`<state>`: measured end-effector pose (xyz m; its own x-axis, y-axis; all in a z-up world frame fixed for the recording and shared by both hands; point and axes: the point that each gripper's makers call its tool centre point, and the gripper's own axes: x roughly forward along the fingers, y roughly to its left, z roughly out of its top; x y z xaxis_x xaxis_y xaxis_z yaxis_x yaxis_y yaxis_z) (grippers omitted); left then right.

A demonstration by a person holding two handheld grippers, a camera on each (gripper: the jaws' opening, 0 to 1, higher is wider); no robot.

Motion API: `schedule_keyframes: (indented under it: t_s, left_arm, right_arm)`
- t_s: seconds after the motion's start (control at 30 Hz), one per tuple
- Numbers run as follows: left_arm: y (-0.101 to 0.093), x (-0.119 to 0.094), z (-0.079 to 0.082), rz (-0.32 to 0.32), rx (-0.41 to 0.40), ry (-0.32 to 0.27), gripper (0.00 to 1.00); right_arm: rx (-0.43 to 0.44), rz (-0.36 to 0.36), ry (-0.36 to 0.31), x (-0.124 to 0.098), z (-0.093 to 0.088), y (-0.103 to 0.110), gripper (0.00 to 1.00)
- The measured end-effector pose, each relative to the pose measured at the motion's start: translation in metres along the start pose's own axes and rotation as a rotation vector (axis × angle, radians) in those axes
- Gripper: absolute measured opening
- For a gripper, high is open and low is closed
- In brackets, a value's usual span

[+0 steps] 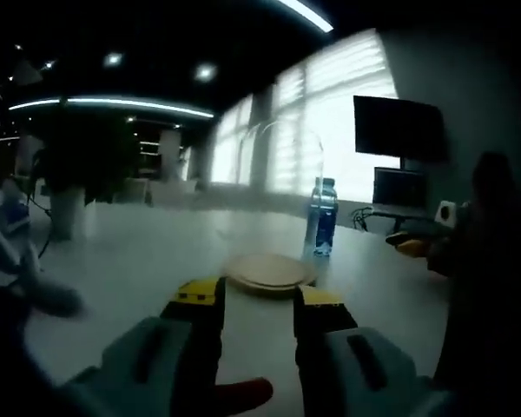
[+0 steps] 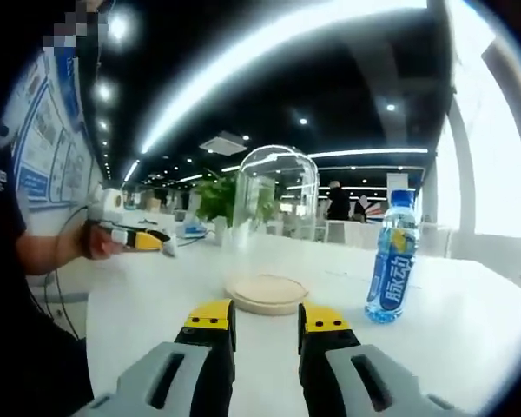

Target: Open the cover put in the Mizone put the cover back on

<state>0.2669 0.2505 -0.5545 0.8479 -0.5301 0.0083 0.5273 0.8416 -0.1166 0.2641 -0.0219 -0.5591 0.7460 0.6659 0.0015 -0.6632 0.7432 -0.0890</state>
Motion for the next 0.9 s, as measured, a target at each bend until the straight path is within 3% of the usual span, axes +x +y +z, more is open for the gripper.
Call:
schedule_keyframes:
  t_s: [0.13, 0.43, 0.67, 0.77, 0.9]
  left_arm:
    - [0.007, -0.001, -0.006, 0.025, -0.004, 0.017, 0.25]
    - [0.009, 0.002, -0.01, 0.008, 0.0, 0.042, 0.25]
    - [0.012, -0.001, -0.009, 0.012, -0.022, 0.04, 0.25]
    - [0.012, -0.003, -0.009, 0.015, -0.019, 0.045, 0.25]
    - [0.014, -0.003, -0.009, 0.017, -0.035, 0.05, 0.25]
  right_arm:
    - [0.033, 0.004, -0.022, 0.002, 0.003, 0.0, 0.2]
    - [0.02, -0.04, -0.026, 0.01, 0.007, -0.009, 0.19]
    - [0.018, -0.017, -0.02, 0.024, 0.013, 0.001, 0.19]
    - [-0.005, 0.013, -0.043, 0.026, 0.02, 0.019, 0.19]
    - [-0.001, 0.025, -0.059, 0.024, 0.025, 0.024, 0.19]
